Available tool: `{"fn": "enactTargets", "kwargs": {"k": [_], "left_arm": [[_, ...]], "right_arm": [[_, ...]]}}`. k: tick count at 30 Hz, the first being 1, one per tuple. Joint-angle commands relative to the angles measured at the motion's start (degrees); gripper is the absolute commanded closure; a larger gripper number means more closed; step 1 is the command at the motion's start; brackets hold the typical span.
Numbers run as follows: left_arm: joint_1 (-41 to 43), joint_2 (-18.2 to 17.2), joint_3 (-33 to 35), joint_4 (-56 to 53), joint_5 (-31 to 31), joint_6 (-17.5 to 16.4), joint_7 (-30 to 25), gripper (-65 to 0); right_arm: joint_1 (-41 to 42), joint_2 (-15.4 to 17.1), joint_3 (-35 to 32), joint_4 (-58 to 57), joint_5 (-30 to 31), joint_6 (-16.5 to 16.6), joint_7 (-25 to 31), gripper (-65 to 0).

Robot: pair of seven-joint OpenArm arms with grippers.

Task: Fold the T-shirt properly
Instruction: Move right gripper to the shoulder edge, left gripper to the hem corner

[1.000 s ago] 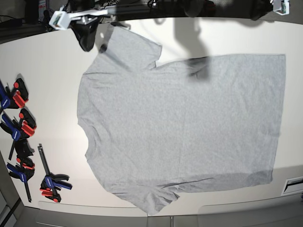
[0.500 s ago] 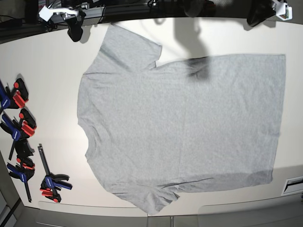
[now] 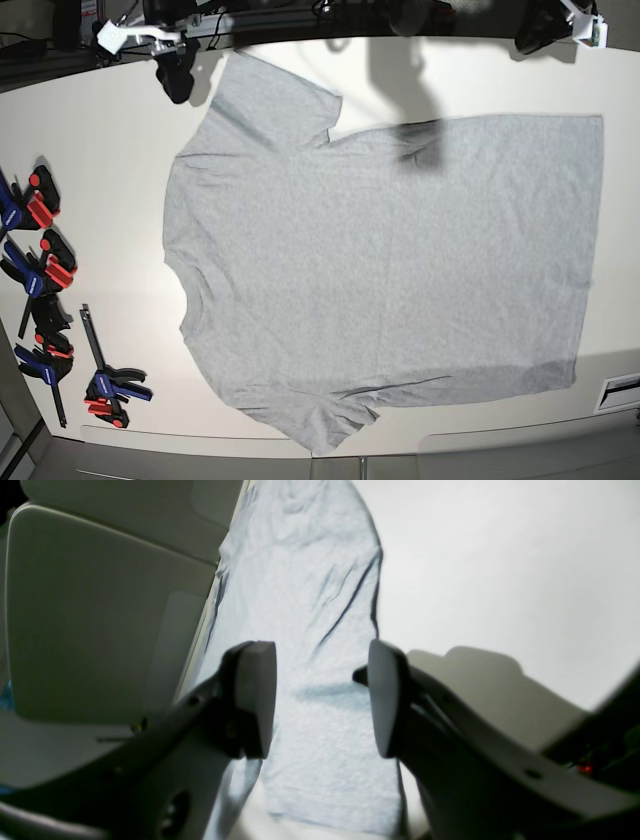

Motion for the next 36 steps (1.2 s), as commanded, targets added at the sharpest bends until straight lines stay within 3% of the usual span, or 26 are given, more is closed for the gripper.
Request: {"fn": "enactTargets", "kwargs": {"k": [1, 3, 10, 14, 20, 24, 29, 33, 36], "left_arm": [[0.83, -0.31, -0.46, 0.7, -0.92, -0.69, -1.36, 0.0], [0.83, -0.31, -0.46, 0.7, -0.92, -0.69, -1.36, 0.0], [0.83, -0.15, -0.46, 0.7, -0.92, -0.69, -1.36, 0.0], [0.81, -0.15, -0.46, 0.7, -0.94, -0.69, -1.36, 0.0], [0.79, -0.17, -0.46, 0.7, -0.92, -0.69, -1.36, 0.0], [0.33, -0.17, -0.46, 0.7, -0.92, -0.69, -1.33, 0.0], [-0.68, -0.17, -0.46, 0.7, -0.92, -0.69, -1.2, 0.0], [-0.94, -0.17, -0.46, 0.7, -0.92, -0.69, -1.14, 0.0], [-0.92, -0.17, -0.46, 0.7, -0.92, -0.69, -1.14, -7.3]], "right_arm": [[0.68, -0.07, 0.15, 0.92, -1.2, -0.22, -0.83, -28.2], [2.38, -0.07, -0.31, 0.87, -4.39, -3.13, -3.76, -28.2], [2.95, -0.07, -3.06, 0.87, -8.85, -3.67, -4.46, -28.2], [2.97, -0.07, -4.39, 0.87, -12.76, -8.09, -4.44, -28.2], [2.95, -0.07, -4.44, 0.87, -13.44, -8.81, -5.03, -28.2], [2.95, -0.07, -4.44, 0.87, -17.29, -14.88, -5.49, -28.2], [2.95, -0.07, -5.33, 0.87, -17.62, -14.75, -5.97, -28.2], [2.95, -0.07, -8.87, 0.87, -17.66, -11.93, -9.2, -28.2], [2.95, -0.07, -12.15, 0.87, -19.12, -11.96, -9.6, -28.2]]}}
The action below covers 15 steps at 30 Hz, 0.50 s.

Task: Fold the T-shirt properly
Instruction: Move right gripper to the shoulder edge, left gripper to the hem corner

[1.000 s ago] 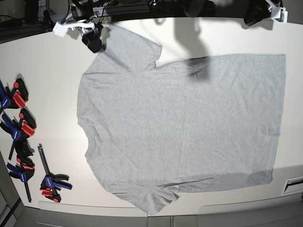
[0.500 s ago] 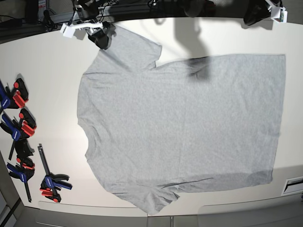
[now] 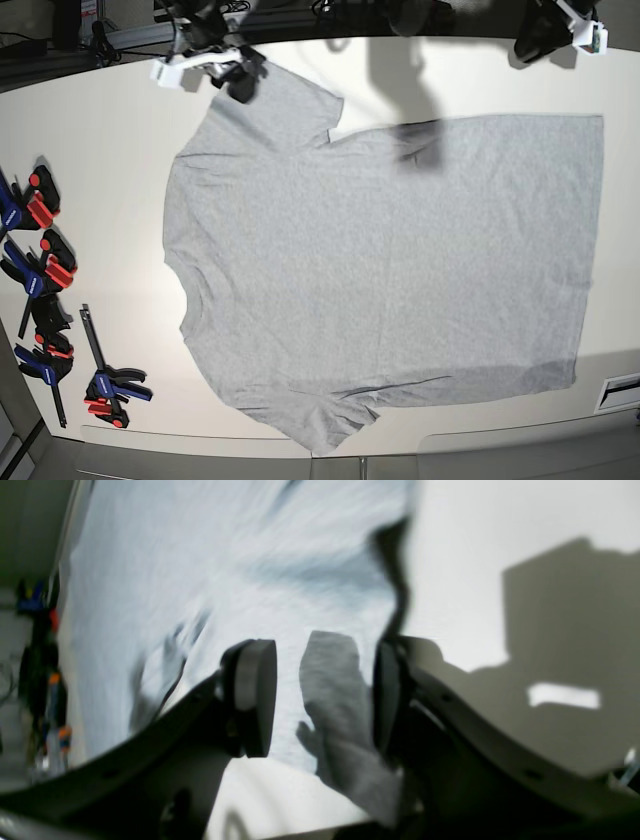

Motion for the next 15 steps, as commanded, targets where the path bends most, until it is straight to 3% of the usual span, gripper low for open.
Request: {"fn": "enactTargets", "kwargs": {"k": [1, 6, 10, 11, 15], "left_arm": [[0.81, -0.33, -0.46, 0.7, -0.92, -0.69, -1.31, -10.1], [0.81, -0.31, -0.46, 0.7, -0.92, -0.69, -1.31, -15.7], [0.31, -0.33, -0.46, 0.7, -0.9, -0.69, -1.2, -15.8], [-0.09, -0.33, -0.48, 0.7, -0.9, -0.69, -0.79, -15.8], [-3.08, -0.31, -0.81, 0.7, -0.92, -0.69, 5.03, -15.8]], "right_arm": [[-0.52, -0.12, -0.81, 0.55, -1.49, 0.17, -0.98, -28.2], [-0.52, -0.12, -2.62, 0.55, -2.73, 0.15, -0.98, -25.9], [-0.55, -0.12, -2.54, 0.55, -2.75, 0.2, -1.05, -2.6], [-0.55, -0.12, -2.54, 0.55, -2.78, 0.2, -1.05, 0.0], [-0.55, -0.12, -2.54, 0.55, -4.59, 0.2, -1.2, 0.0]]}}
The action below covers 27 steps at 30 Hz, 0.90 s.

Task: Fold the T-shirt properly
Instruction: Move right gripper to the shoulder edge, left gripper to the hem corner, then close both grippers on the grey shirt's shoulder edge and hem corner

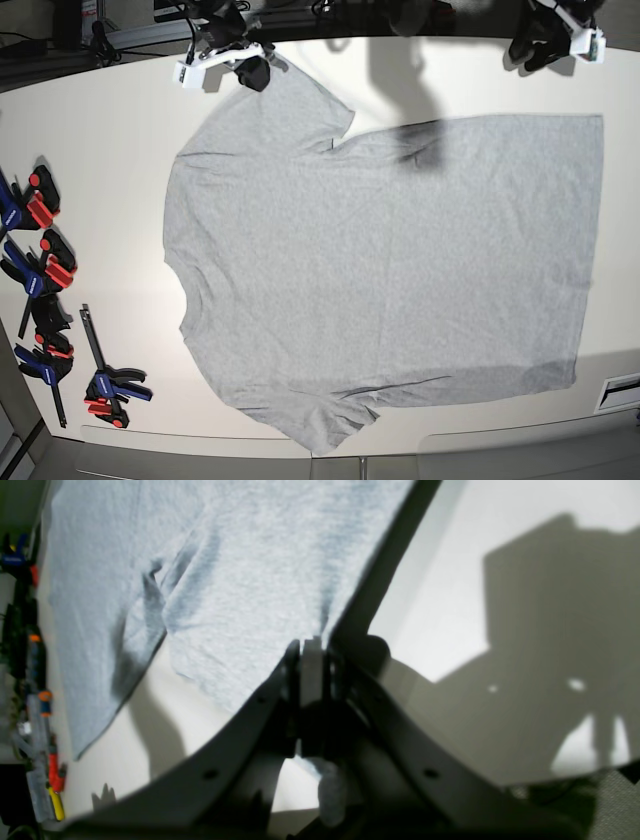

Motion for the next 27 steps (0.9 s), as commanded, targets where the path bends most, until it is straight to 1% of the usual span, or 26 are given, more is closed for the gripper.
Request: {"fn": "enactTargets", "kwargs": {"k": [1, 3, 4, 7, 9, 11, 12, 14, 15, 18, 21, 24, 27], "left_arm": [[-0.15, -0.39, -1.05, 0.72, -1.01, -0.65, 0.9, -15.8], [-2.34, -0.37, -2.91, 0.72, -1.07, -0.65, 5.88, -15.7], [-3.45, -0.42, -4.26, 0.72, -2.08, -0.65, 8.13, -15.7], [-7.41, -0.66, -9.46, 0.66, -8.79, -0.65, 15.82, -15.8], [-10.34, -1.64, -12.76, -0.2, -14.23, 1.16, 20.04, -15.8], [-13.03, -3.65, -14.78, -2.43, -19.52, 3.32, 23.02, -15.8], [-14.38, -4.76, -15.26, -4.2, -20.94, 4.63, 23.76, -16.8], [-17.29, -6.45, -15.3, -9.25, -20.92, 7.89, 24.0, -20.3], [-18.69, -7.17, -15.3, -12.24, -20.96, 8.37, 24.44, -22.1], [-22.16, -9.27, -15.3, -21.49, -22.88, 8.31, 25.97, -25.8], [-23.78, -11.13, -15.3, -27.89, -25.94, 8.09, 26.51, -26.1], [-23.87, -11.87, -15.3, -30.6, -29.07, 8.11, 26.56, -27.5], [-23.87, -11.65, -15.3, -30.97, -29.31, 8.11, 26.51, -33.0]], "right_arm": [[-0.37, -0.12, 0.02, 0.72, -0.48, 0.28, 0.24, 0.0], [-0.37, -0.12, 0.02, 0.72, -0.48, 0.28, 0.24, 0.0], [-0.37, -0.12, 0.02, 0.72, -0.48, 0.28, 0.24, 0.0], [-0.37, -0.12, 0.02, 0.72, -0.46, 0.31, 0.24, 0.0], [-0.37, -0.12, 0.02, 0.72, -0.46, 0.31, 0.24, 0.0], [-0.37, -0.12, 0.02, 0.72, -0.46, 0.33, 0.26, 0.0], [-0.37, -0.12, 0.02, 0.72, -0.46, 0.33, 0.26, 0.0], [-0.35, -0.12, 0.02, 0.72, -0.46, 0.33, 0.26, 0.0], [-0.35, -0.12, 0.02, 0.72, -0.46, 0.33, 0.26, 0.0], [-0.37, -0.12, 0.02, 0.72, -0.46, 0.31, 0.26, 0.0], [-0.37, -0.12, -0.02, 0.72, -0.44, 0.33, 0.24, 0.0], [-0.37, -0.12, -0.02, 0.72, -0.46, 0.33, 0.24, 0.0], [-0.37, -0.12, -0.02, 0.72, -0.44, 0.33, 0.24, 0.0]]}}
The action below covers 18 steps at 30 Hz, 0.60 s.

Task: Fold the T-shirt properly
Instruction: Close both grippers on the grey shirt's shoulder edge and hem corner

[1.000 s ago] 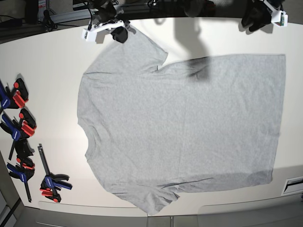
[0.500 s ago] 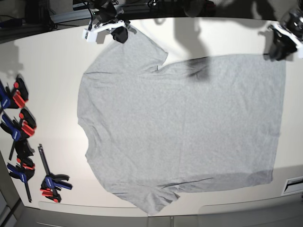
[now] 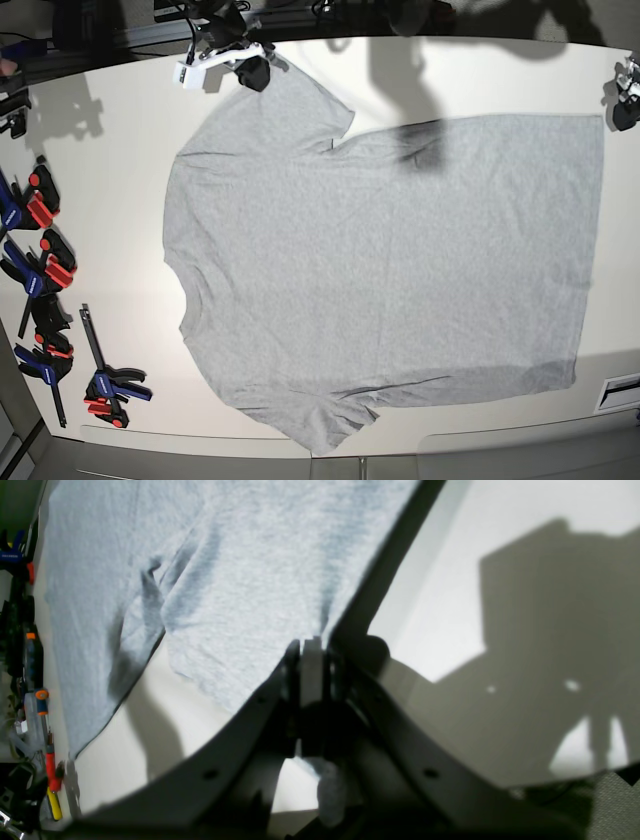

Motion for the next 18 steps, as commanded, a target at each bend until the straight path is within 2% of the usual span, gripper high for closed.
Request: {"fn": "enactTargets", "kwargs": {"k": [1, 4, 6, 8, 12, 18], "left_arm": [[0.13, -1.18, -0.59, 0.66, -1.09, -0.66, -1.31, -34.5], [-0.85, -1.07, -0.57, 0.31, 0.37, -0.37, -1.62, -35.7], [-2.64, -0.85, -0.5, -1.2, 0.76, 1.95, -1.53, -35.7], [-4.76, -0.85, -0.48, -3.82, 0.55, 1.95, -0.74, -35.7], [-8.04, -0.83, -0.48, -8.94, -3.82, 1.88, 4.13, -35.7], [-10.16, -0.85, -0.46, -15.32, -10.21, -1.29, 8.55, -35.7]], "right_arm": [[-0.35, -0.09, 0.0, 0.72, -0.04, 0.26, 0.13, 0.0], [-0.35, -0.09, 0.0, 0.72, -0.04, 0.26, 0.13, 0.0], [-0.37, -0.09, 0.0, 0.72, -0.04, 0.24, 0.13, 0.0], [-0.35, -0.09, 0.0, 0.72, -0.02, 0.26, 0.13, 0.0], [-0.35, -0.09, 0.0, 0.72, -0.04, 0.26, 0.13, 0.0], [-0.35, -0.09, 0.0, 0.72, -0.02, 0.26, 0.11, 0.0]]}}
